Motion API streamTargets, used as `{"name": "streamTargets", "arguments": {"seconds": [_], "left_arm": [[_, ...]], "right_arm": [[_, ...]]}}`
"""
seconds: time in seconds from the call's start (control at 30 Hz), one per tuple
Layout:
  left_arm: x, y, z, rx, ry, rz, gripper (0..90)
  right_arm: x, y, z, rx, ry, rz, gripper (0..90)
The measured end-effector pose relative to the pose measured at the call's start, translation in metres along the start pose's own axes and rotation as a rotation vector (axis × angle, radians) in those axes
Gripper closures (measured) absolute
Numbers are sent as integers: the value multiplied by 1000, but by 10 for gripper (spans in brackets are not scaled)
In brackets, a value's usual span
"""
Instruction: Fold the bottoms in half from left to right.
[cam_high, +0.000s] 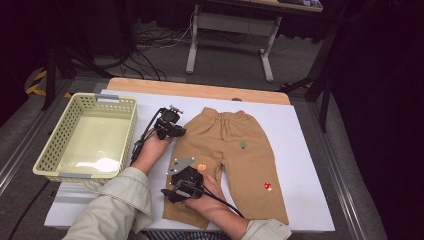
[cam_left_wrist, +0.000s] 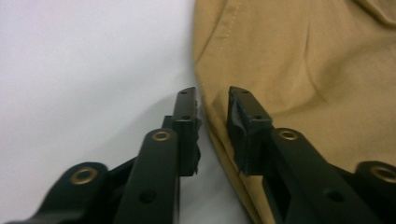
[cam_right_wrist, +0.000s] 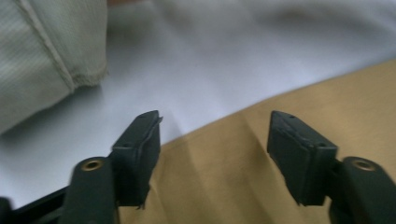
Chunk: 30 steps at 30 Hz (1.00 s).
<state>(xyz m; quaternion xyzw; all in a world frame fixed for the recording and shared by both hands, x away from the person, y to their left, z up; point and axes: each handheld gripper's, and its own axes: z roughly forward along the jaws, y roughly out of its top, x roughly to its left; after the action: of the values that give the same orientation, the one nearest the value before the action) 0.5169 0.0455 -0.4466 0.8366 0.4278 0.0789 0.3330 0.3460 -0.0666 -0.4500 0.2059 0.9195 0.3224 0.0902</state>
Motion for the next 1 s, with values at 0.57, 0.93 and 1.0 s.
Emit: {"name": "streamTargets", "arguments": {"seconds": [0.57,0.93,1.0], "left_arm": [[-5,2,-2,11,26,22,873],[-7,8,-31,-61,71,23,873],[-7,9,-36,-77,76,10,873]], "right_arm": [[0,-1,2,6,-22,25,896],[-4,10,-29,-98,10,65,900],[-5,12,-35,-118,15,67,900]]}}
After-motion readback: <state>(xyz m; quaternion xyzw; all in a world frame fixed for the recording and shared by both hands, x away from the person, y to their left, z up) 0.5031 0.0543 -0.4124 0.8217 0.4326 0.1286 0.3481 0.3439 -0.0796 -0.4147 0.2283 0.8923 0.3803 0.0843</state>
